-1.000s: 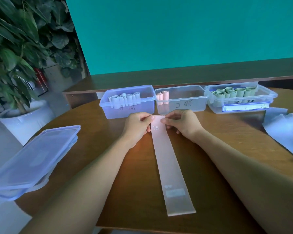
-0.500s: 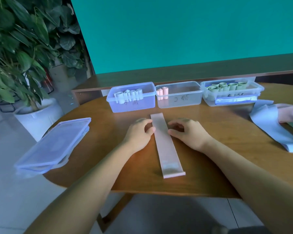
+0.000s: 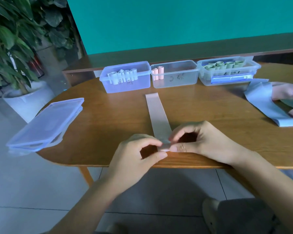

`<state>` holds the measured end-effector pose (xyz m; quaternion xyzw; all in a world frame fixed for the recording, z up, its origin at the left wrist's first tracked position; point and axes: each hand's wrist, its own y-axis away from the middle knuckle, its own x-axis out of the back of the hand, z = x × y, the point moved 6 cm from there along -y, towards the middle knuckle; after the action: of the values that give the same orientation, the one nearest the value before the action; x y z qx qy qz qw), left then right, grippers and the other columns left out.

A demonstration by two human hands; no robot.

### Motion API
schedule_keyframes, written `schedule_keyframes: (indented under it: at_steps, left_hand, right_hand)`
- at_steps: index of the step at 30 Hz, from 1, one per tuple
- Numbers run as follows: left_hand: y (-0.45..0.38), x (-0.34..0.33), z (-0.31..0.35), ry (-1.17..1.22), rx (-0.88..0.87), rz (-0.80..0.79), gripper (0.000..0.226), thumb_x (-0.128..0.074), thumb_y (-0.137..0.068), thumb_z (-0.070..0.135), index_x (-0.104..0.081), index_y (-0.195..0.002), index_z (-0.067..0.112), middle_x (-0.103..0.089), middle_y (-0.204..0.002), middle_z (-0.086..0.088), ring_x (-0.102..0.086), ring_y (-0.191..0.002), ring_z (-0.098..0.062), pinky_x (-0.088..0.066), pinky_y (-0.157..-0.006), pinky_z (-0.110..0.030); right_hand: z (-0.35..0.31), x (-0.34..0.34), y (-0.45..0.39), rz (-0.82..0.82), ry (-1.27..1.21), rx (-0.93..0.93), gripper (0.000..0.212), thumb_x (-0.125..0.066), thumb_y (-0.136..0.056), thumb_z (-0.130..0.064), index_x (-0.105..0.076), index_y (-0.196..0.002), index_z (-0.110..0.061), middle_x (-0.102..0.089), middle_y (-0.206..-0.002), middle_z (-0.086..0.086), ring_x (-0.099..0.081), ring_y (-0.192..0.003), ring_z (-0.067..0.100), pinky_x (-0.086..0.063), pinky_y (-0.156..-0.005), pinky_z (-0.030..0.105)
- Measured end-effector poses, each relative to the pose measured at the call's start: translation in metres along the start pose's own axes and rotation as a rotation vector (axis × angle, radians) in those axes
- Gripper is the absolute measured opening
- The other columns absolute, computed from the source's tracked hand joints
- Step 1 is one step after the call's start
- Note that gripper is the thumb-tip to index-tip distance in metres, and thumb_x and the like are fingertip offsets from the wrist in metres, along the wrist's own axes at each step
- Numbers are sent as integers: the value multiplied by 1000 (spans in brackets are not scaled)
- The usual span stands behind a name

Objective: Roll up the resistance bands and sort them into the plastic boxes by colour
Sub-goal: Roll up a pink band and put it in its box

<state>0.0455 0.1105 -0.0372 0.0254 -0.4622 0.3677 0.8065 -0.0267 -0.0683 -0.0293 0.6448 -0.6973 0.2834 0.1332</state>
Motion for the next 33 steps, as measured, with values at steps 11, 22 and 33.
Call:
schedule_keyframes:
  at_steps: [11, 22, 33]
  left_hand:
    - [-4, 2, -4, 12, -34, 29, 28, -66, -89, 48, -79, -99, 25, -70, -110, 20, -60, -109, 4, -44, -89, -5]
    - [-9, 3, -11, -56, 116, 32, 22, -67, -87, 47, -74, -87, 26, -58, -117, 23, -54, -106, 6, -35, -77, 5]
    - [-6, 1, 6, 90, -65, 32, 21, -72, -89, 34, -74, -110, 33, -70, -96, 24, -62, -104, -2, -47, -82, -9]
  right_hand:
    - [6, -4, -1, -75, 114, -3, 25, -73, -82, -44, -79, -94, -23, -71, -107, -19, -66, -106, 2, -51, -92, 23]
    - [17, -2, -8, -72, 241, -152, 22, -74, -81, -52, -74, -79, -30, -55, -121, -35, -49, -112, -14, -39, -87, 4]
    - [12, -2, -8, -95, 194, -115, 26, -72, -76, -55, -77, -81, -30, -58, -120, -30, -50, -114, -11, -41, -90, 8]
